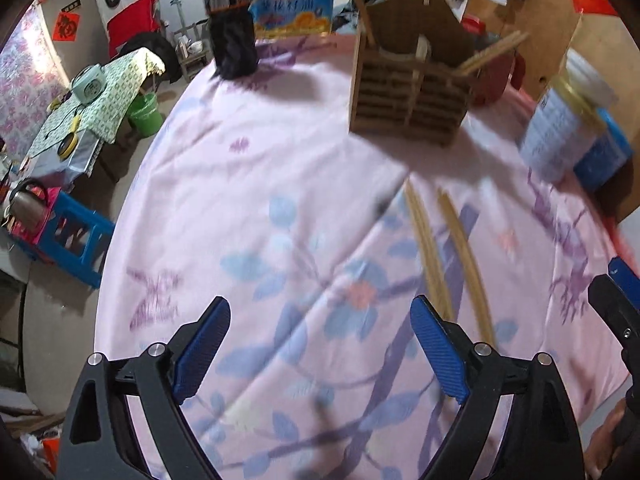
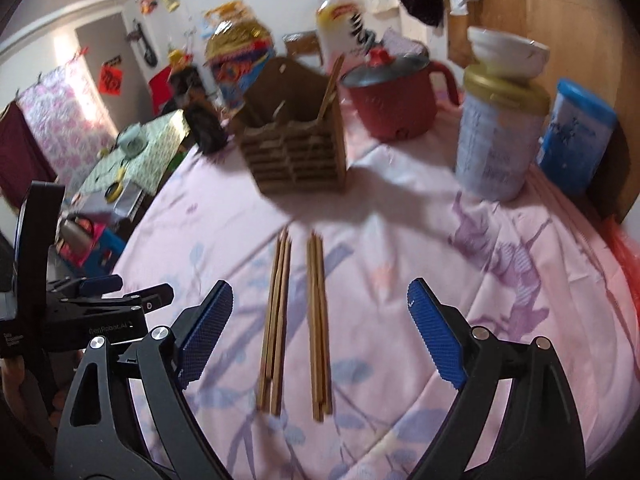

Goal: Organize utensils
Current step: 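Move both tools down toward the loose chopsticks on the cloth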

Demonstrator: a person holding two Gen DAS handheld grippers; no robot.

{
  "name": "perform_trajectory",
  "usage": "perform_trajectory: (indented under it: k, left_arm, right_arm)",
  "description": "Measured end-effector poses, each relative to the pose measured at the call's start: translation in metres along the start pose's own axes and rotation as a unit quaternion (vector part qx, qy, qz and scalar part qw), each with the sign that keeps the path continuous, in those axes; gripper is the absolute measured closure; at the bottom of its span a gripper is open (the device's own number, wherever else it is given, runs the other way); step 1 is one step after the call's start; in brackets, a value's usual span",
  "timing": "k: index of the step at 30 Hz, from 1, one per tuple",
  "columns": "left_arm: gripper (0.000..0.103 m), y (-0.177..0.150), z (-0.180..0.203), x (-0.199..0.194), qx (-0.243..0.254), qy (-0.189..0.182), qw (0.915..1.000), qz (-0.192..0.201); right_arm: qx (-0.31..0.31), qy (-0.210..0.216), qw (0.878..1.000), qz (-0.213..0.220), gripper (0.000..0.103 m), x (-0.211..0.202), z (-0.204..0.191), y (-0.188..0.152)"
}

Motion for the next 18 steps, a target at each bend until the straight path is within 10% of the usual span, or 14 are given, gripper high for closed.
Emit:
perform_trajectory:
  k: [18]
  left_arm:
    - [0.017, -0.071, 0.036, 0.029, -0.025, 0.024, 0.9973, -0.064]
  right_arm:
    - [-0.082, 0.091, 0.987, -0.105, 0.020, 0.032, 0.045, -0.043]
Point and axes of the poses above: each gripper's, at about its wrist camera, not at the fingertips, and x roughly the way its jaws point, z to its right, y to its top, the point moved 6 cm from there along x, roughly the way its jaws point, and after that the axes turned 6 degrees about x, right-handed, at the moved point
